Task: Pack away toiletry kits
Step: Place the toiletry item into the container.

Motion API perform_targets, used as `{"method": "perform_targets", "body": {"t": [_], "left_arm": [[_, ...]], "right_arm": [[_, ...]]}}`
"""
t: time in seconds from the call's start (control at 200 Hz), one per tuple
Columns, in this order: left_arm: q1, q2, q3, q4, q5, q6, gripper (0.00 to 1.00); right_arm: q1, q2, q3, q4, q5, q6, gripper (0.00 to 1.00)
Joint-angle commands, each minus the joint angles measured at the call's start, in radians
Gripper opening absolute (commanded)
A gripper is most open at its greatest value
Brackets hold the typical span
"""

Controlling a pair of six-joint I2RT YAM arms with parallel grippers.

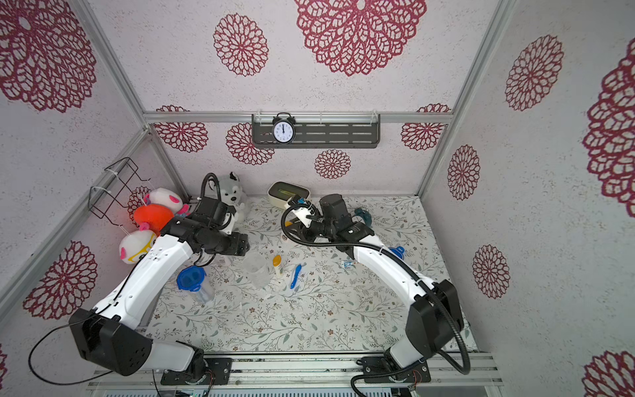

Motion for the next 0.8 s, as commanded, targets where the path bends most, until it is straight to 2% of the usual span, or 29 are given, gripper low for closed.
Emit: {"method": "perform_targets", "body": {"t": [0.0, 0.155, 0.33, 0.585, 0.796], "left_arm": [[0.067, -0.095, -0.092, 0.088, 0.029, -0.082, 0.83], [0.122, -0.224, -0.252, 0.225, 0.090, -0.163, 0.82], [0.128, -0.289, -0.292, 0.251, 0.096, -0.167, 0.81], [0.128, -0.285, -0.324, 0.304, 0.154, -0.183, 0.80], [0.127, -0.264, -0.327, 0.308, 0.172, -0.179, 0.78]], "right_arm": [[0.068, -0.009, 0.044, 0.074, -0.106, 0.079, 0.13], [0.146, 0.064, 0.105, 0.055, -0.105, 0.079, 0.14], [0.194, 0.158, 0.143, 0.044, -0.047, 0.074, 0.13], [0.229, 0.265, 0.157, 0.049, 0.062, 0.039, 0.13], [0.234, 0.332, 0.151, 0.055, 0.083, 0.006, 0.23]]}}
